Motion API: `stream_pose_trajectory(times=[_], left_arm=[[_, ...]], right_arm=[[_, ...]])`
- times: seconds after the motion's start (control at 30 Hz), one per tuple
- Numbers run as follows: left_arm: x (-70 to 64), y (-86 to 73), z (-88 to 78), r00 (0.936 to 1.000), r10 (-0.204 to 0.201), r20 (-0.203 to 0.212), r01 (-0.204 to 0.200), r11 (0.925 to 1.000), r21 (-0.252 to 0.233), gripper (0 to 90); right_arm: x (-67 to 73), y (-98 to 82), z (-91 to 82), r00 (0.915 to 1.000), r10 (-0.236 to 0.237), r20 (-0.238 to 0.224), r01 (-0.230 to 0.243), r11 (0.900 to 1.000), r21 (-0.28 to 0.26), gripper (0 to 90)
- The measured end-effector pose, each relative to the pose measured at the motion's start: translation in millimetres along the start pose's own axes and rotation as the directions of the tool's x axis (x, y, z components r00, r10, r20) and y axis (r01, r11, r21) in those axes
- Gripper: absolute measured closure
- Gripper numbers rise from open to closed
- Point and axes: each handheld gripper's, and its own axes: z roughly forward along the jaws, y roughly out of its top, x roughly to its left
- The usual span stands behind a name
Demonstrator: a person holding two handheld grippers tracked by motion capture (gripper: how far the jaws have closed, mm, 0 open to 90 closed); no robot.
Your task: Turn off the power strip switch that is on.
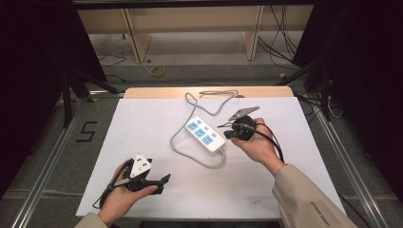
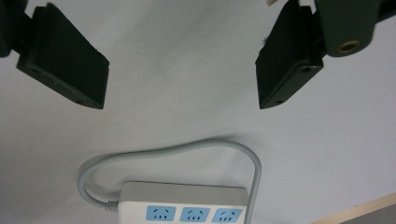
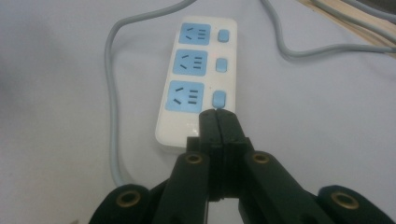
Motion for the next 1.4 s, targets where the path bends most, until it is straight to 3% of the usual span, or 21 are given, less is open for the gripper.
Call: stream_pose_trajectory(times=[1.4], left_arm=[[-0.4, 0.1, -0.5, 1.0, 0.007, 0.003, -0.007, 1.0, 0.001, 17.0]], right_arm=[[-5.0, 38.2, 31.1, 0.9998, 0.017, -0.001, -0.017, 0.999, 0.026, 90.0]])
